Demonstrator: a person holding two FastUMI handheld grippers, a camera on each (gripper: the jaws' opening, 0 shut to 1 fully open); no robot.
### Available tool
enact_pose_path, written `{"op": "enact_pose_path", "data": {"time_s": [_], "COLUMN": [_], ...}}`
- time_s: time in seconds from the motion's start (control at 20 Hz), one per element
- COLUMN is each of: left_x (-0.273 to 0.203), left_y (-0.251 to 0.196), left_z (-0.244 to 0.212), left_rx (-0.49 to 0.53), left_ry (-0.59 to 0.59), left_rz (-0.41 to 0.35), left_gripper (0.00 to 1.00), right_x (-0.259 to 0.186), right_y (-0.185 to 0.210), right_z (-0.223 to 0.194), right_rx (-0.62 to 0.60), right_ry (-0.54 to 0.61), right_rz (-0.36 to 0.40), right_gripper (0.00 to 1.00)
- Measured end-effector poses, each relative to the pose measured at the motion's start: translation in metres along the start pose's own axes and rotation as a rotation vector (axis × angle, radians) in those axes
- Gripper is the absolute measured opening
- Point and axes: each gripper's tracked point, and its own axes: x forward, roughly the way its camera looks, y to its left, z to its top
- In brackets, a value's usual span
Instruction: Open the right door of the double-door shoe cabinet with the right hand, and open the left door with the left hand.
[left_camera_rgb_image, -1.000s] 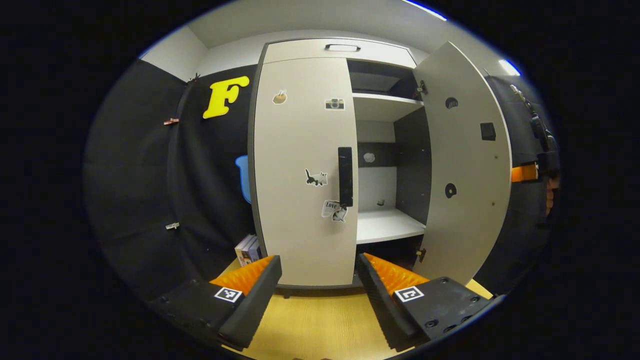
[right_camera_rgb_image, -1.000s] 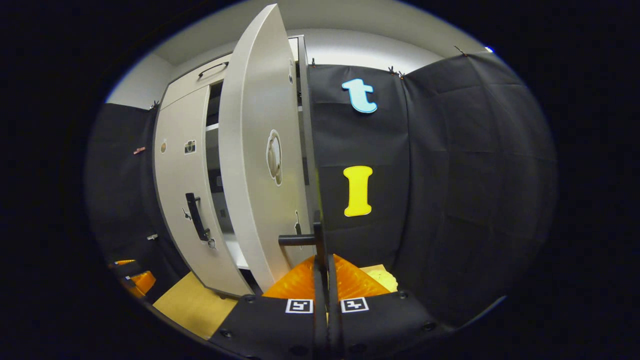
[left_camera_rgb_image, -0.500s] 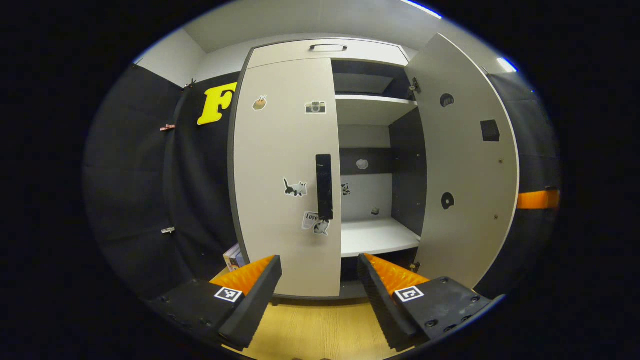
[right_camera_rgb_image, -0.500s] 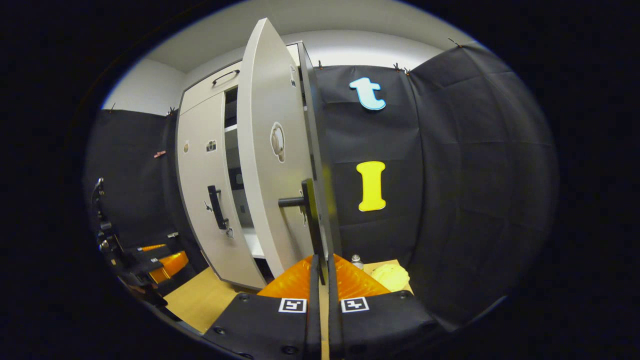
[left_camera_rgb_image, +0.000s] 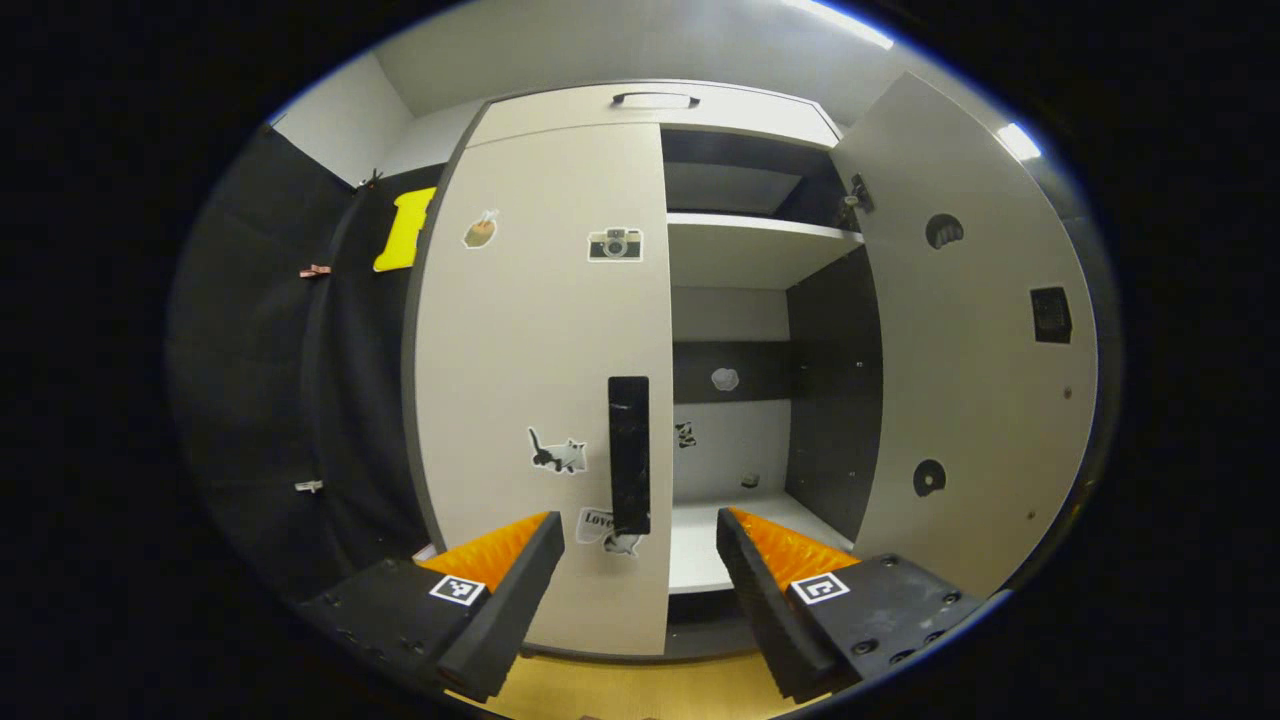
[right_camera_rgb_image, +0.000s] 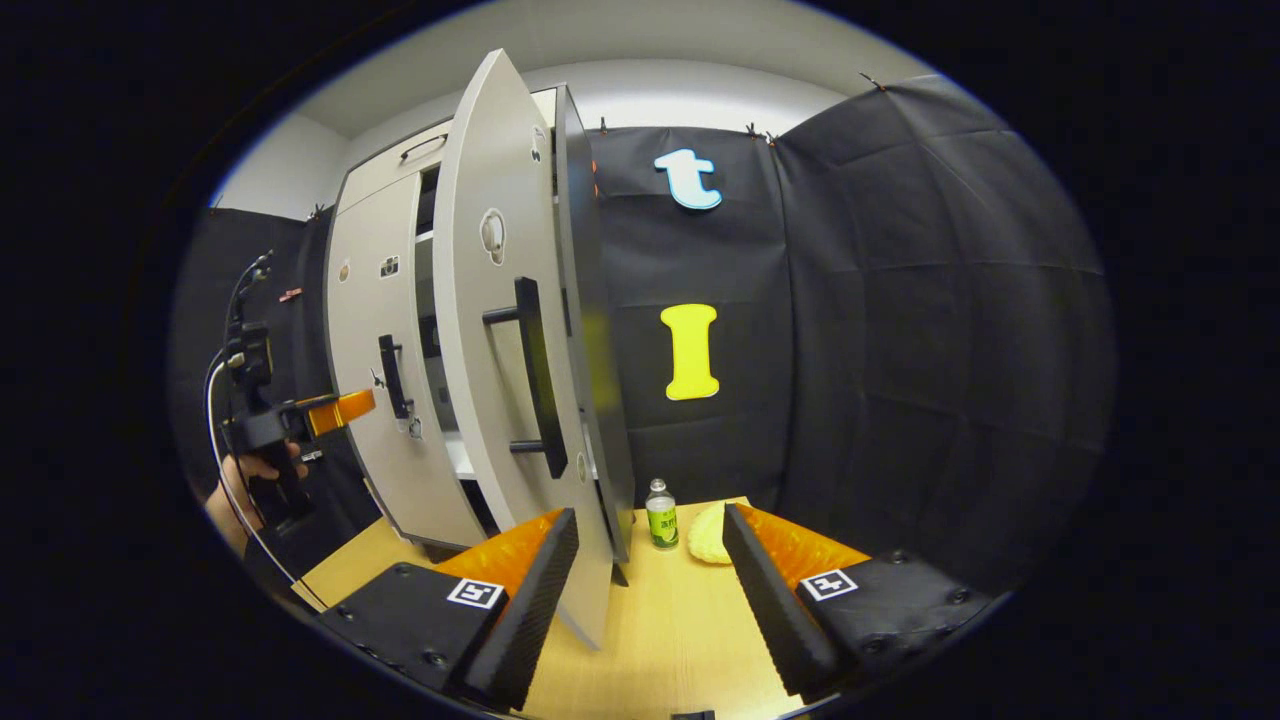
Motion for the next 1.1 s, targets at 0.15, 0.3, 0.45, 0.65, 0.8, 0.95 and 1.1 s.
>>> {"op": "enact_pose_path", "data": {"time_s": [0.15, 0.3, 0.45, 0.65, 0.8, 0.95, 1.1], "left_x": [0.032, 0.062, 0.082, 0.096, 0.101, 0.104, 0.105], "left_y": [0.005, 0.017, 0.026, 0.025, 0.020, 0.016, 0.021], "left_z": [0.009, 0.011, 0.013, 0.013, 0.008, 0.003, 0.002], "left_rx": [0.005, 0.012, -0.007, -0.031, -0.012, -0.035, -0.069], "left_ry": [-0.010, -0.001, 0.009, 0.026, 0.056, 0.083, 0.083], "left_rz": [0.000, 0.038, 0.058, 0.042, 0.033, 0.021, 0.024], "left_gripper": [0.93, 0.95, 0.95, 0.85, 0.70, 0.59, 0.48], "right_x": [-0.002, -0.006, -0.006, -0.005, -0.004, -0.004, -0.006], "right_y": [-0.014, -0.017, -0.014, -0.004, -0.005, -0.005, -0.008], "right_z": [-0.011, -0.023, -0.036, -0.042, -0.041, -0.045, -0.049], "right_rx": [-0.052, -0.040, -0.021, 0.002, -0.010, 0.006, 0.028], "right_ry": [0.010, 0.041, 0.078, 0.096, 0.090, 0.093, 0.106], "right_rz": [-0.036, -0.042, -0.042, -0.014, -0.007, -0.010, -0.028], "right_gripper": [0.99, 0.99, 0.99, 1.00, 0.99, 1.00, 0.99]}}
